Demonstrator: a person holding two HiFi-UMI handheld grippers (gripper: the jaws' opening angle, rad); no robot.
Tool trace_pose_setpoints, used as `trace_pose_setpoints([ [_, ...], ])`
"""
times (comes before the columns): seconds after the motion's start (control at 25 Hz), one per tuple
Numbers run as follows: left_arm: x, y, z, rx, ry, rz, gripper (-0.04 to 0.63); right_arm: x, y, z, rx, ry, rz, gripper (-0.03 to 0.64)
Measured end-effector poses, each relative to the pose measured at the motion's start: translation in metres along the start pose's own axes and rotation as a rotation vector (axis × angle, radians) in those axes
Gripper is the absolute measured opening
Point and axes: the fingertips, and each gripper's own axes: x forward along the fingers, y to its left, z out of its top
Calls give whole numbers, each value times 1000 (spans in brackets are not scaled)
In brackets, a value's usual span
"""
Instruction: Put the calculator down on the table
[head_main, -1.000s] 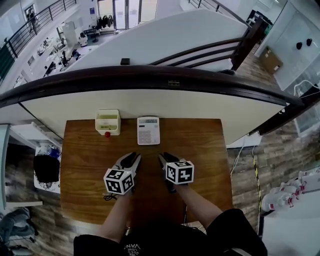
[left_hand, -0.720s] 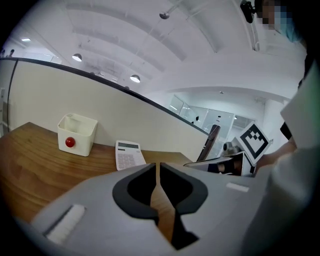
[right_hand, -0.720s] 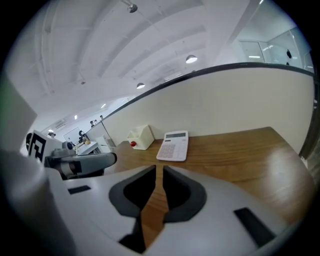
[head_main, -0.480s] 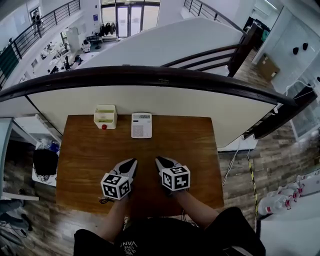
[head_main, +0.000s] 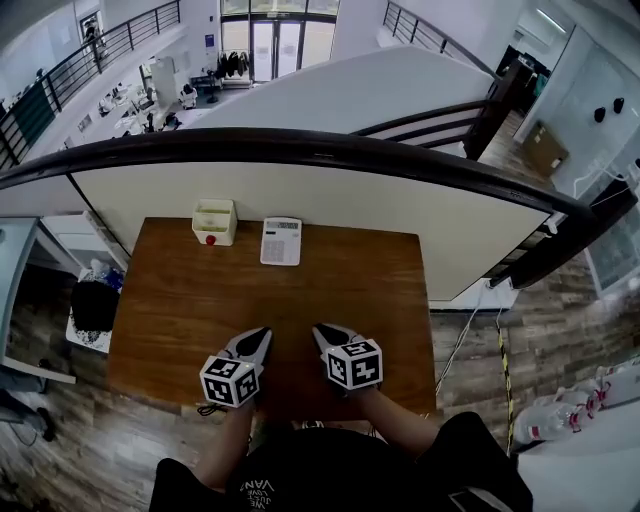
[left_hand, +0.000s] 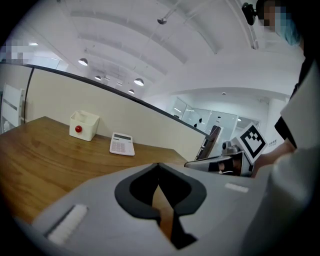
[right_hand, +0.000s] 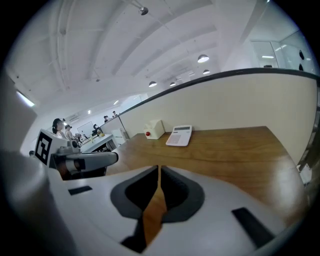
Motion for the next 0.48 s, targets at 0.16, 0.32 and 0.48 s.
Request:
trace_pose_setpoints([
  [0.16, -10, -12, -15, -16, -3, 22, 12, -14, -1, -15, -14, 16, 17, 28],
  [0.32, -18, -25, -25, -11, 0, 35, 12, -30, -1, -28, -14, 17, 25, 26],
  [0.48, -23, -37, -35, -4, 2, 42, 12, -42, -1, -43, -1, 15, 34, 25],
])
